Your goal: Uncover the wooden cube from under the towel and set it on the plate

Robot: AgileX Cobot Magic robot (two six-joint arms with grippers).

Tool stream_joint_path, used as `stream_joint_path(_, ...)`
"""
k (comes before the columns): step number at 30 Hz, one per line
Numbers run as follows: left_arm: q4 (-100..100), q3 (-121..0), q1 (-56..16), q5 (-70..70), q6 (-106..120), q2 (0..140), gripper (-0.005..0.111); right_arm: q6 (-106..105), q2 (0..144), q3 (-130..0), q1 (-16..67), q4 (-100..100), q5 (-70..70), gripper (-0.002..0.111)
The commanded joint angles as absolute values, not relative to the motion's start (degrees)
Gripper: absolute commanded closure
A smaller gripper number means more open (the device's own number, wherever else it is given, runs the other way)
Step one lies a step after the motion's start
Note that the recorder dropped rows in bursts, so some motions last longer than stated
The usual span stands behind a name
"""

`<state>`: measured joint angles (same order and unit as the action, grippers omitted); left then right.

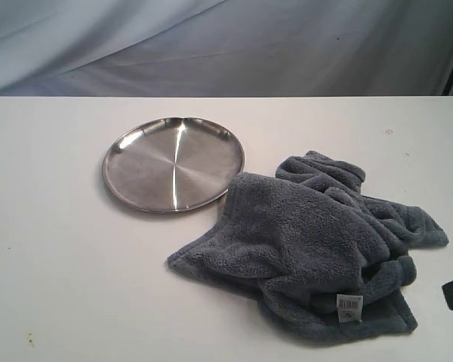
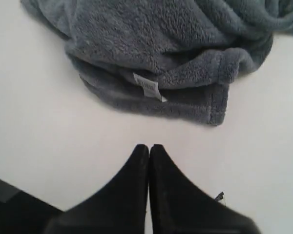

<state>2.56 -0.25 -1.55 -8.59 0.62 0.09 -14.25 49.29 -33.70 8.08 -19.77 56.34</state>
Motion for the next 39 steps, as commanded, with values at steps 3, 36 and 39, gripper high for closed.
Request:
stream_joint_path(3,2.5,0.0,-1.6,-8.4,0.5,0.0,0.105,-16.3,64.4,-39.3,19.2,-20.6,56.0,0.108)
stream_joint_path(36,2.5,0.0,-1.6,-8.4,0.6,0.0,0.105,6.9,88.1,-54.6,11.7,9.9,44.3,0.108)
stream_joint_path(39,2.5,0.0,-1.6,-8.4,0.6,0.0,0.105,6.9,94.3,-60.5,11.3,9.4,46.1,0.108)
